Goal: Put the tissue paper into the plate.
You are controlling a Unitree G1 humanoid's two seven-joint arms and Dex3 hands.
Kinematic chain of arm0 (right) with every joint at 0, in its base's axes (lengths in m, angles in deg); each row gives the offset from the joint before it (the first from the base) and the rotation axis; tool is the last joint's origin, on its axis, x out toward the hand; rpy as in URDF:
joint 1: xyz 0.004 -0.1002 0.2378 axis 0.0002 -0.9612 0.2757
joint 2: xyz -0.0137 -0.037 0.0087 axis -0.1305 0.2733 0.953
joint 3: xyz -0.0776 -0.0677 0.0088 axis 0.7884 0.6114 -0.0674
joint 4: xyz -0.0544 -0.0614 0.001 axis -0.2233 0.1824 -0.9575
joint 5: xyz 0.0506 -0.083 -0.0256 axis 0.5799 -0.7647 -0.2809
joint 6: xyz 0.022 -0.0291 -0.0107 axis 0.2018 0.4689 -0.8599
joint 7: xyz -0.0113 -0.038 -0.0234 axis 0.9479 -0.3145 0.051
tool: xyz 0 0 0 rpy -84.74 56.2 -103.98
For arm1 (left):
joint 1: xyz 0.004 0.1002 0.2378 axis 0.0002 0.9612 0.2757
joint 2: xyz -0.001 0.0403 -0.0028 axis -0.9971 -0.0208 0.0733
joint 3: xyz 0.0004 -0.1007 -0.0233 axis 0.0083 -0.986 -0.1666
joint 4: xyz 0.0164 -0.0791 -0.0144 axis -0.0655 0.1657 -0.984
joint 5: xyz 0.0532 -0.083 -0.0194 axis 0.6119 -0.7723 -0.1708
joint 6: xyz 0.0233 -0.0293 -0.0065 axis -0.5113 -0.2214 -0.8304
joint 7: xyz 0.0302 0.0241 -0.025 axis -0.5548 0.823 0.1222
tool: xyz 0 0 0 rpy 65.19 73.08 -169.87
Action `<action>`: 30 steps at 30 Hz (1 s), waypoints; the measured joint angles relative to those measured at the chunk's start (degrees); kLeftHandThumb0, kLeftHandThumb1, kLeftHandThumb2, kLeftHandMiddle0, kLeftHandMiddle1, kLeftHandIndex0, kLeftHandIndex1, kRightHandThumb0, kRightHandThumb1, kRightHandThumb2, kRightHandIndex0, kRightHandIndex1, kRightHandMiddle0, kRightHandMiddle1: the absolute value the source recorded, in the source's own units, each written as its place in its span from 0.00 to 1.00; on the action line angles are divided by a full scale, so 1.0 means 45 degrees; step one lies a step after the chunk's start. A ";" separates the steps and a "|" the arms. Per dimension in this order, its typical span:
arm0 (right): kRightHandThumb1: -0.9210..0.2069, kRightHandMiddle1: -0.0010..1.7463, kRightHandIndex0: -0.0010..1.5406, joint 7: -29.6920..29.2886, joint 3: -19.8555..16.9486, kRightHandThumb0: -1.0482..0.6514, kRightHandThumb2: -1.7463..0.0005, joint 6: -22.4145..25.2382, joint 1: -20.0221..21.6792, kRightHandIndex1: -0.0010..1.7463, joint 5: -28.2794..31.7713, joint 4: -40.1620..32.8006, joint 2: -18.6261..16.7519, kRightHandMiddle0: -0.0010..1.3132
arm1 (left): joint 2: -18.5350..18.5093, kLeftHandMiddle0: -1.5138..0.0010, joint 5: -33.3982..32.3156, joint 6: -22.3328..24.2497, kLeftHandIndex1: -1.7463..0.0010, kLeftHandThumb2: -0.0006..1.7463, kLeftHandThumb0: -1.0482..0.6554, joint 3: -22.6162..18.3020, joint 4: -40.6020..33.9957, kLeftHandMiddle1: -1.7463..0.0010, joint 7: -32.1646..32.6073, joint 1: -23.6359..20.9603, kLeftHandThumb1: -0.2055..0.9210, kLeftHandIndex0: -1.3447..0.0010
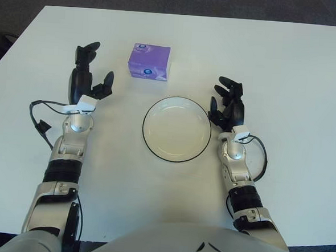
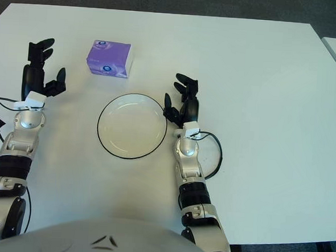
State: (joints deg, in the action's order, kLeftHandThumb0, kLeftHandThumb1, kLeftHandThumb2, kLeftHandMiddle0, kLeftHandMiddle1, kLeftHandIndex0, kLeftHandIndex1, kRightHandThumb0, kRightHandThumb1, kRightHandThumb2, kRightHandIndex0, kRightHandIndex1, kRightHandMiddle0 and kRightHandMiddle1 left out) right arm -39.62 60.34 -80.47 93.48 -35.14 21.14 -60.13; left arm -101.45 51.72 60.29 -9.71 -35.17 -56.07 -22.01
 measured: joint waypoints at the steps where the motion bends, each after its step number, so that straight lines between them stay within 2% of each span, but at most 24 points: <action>1: 0.15 0.62 0.23 0.0000 0.0007 0.35 0.57 -0.0001 0.0016 0.49 0.0000 0.0022 0.0000 0.04 | -0.0035 0.84 -0.0004 -0.0115 0.54 0.42 0.28 -0.0011 0.0046 0.80 0.0015 -0.0082 1.00 1.00; 6: 0.15 0.62 0.22 0.0004 0.0031 0.35 0.57 -0.0020 0.0103 0.49 0.0014 0.0138 -0.0003 0.04 | -0.0301 0.84 -0.0058 -0.0801 0.54 0.41 0.28 -0.0023 0.0573 0.83 -0.0020 -0.0417 1.00 1.00; 12: 0.15 0.62 0.22 0.0045 0.0028 0.35 0.57 -0.0084 0.0219 0.49 0.0124 0.0276 -0.0006 0.04 | -0.1007 0.82 -0.0136 -0.1442 0.52 0.39 0.29 -0.0098 0.1800 0.85 -0.0230 -0.1638 1.00 1.00; 18: 0.14 0.62 0.22 0.0093 0.0064 0.34 0.58 -0.0176 0.0341 0.49 0.0237 0.0401 -0.0008 0.03 | -0.1470 0.80 -0.0271 -0.1847 0.52 0.38 0.29 -0.0165 0.2017 0.86 -0.0315 -0.2643 1.00 1.00; 30: 0.13 0.63 0.23 0.0140 0.0073 0.35 0.58 -0.0209 0.0405 0.48 0.0252 0.0558 -0.0009 0.01 | -0.1654 0.79 -0.0321 -0.1183 0.52 0.37 0.28 -0.0147 0.1019 0.86 -0.1164 -0.3022 1.00 1.00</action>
State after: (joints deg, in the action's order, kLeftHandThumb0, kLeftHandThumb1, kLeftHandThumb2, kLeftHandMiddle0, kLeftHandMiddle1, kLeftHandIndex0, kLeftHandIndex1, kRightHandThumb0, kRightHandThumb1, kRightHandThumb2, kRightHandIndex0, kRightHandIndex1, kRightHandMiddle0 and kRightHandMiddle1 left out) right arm -38.99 60.67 -81.42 95.30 -34.01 23.65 -60.17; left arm -108.89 50.28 54.97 -10.37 -30.59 -61.31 -35.61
